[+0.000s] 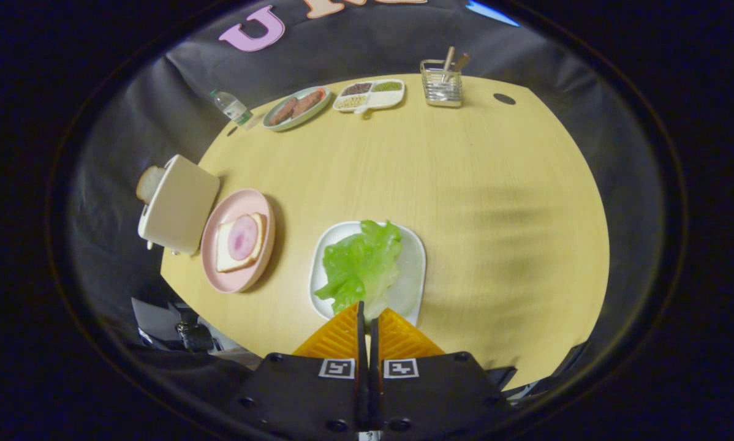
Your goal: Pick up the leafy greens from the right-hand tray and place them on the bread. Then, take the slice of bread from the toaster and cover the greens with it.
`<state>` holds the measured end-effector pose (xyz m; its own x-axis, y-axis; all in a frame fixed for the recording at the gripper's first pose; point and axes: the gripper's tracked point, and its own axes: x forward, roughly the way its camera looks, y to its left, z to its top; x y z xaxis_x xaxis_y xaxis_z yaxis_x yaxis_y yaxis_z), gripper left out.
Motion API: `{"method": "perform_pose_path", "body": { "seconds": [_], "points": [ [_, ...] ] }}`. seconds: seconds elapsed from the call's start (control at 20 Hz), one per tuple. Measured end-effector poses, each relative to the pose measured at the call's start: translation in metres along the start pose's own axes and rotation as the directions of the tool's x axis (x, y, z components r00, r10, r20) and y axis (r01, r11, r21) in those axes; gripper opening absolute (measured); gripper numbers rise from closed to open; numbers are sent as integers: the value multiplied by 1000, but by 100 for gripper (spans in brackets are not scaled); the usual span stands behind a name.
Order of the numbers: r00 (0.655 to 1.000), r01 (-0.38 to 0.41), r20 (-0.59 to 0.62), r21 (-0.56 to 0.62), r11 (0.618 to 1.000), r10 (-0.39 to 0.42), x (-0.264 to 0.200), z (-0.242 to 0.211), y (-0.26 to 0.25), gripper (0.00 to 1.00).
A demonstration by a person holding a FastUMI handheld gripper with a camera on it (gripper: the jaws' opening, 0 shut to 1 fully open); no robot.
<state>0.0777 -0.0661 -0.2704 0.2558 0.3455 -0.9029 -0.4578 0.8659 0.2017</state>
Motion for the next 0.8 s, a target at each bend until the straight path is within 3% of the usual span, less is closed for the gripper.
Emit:
{"method": "perform_pose_path", "body": {
  "seconds": [0.5,0.8],
  "points": [
    [986,-156,67,12,988,155,-39,36,101,3],
    [961,-275,-14,-61,960,275,-24,38,183,3]
  ]
}}
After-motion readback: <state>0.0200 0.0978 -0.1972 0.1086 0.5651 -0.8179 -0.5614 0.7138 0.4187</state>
